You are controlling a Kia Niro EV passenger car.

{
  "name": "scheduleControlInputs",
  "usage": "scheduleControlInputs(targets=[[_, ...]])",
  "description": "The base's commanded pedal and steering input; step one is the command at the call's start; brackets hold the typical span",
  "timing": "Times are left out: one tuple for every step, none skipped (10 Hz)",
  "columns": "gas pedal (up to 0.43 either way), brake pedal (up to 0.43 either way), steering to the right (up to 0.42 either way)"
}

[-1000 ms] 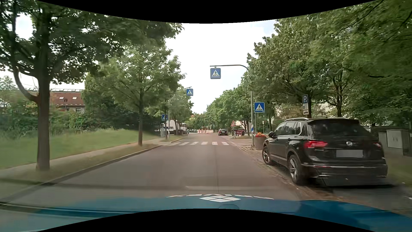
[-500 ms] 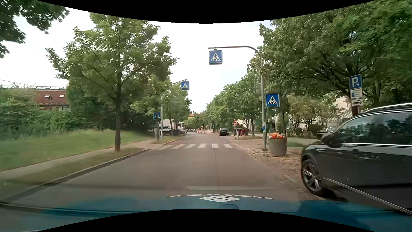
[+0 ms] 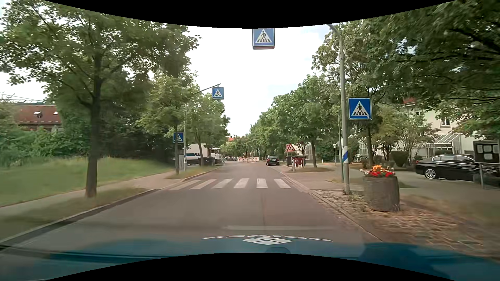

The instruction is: Follow the waypoints while adhering to traffic rules and regulations

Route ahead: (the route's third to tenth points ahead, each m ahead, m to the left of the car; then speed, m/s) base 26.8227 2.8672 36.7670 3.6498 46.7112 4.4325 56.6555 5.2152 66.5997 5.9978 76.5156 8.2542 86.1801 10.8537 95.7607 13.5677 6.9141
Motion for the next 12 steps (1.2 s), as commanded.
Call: scheduleControlInputs(targets=[[0.13, 0.0, -0.001], [0.13, 0.0, -0.001], [0.13, 0.0, -0.002], [0.138, 0.0, -0.002], [0.138, 0.0, -0.002], [0.138, 0.0, -0.002], [0.138, 0.0, -0.003], [0.15, 0.0, -0.004], [0.15, 0.0, -0.005], [0.15, 0.0, -0.006], [0.15, 0.0, -0.008], [0.157, 0.0, -0.01]])
